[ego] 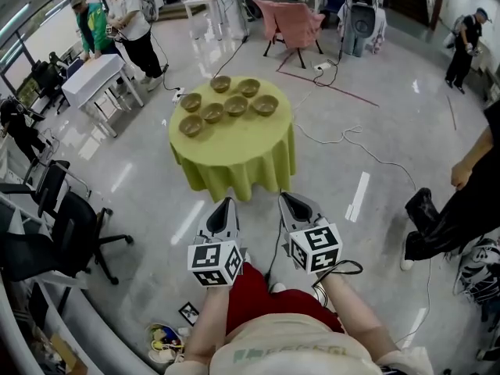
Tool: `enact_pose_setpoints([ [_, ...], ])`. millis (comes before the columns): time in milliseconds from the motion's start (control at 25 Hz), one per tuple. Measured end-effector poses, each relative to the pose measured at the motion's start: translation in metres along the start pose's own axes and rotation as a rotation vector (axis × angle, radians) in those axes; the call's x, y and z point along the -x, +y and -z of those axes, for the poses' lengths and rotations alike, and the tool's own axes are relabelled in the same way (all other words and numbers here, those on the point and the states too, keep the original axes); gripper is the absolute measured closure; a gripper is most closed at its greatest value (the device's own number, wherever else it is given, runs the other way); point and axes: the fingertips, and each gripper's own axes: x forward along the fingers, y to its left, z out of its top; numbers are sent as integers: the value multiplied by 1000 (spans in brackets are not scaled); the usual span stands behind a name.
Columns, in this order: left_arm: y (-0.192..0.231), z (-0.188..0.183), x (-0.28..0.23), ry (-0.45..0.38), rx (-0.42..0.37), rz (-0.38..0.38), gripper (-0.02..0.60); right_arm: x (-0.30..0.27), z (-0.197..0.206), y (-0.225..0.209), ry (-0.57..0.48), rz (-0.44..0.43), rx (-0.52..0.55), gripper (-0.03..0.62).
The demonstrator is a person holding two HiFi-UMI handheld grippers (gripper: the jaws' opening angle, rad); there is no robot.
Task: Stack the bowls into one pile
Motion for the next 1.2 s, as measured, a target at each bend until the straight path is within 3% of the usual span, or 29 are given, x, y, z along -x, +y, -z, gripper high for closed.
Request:
enact_pose_setpoints([
  [600, 44, -1, -72, 5, 21, 0, 558, -71, -3, -21, 30, -26, 1, 557],
  [1200, 130, -14, -203, 57, 11, 17, 558, -217, -25, -56, 80, -10, -1, 557],
])
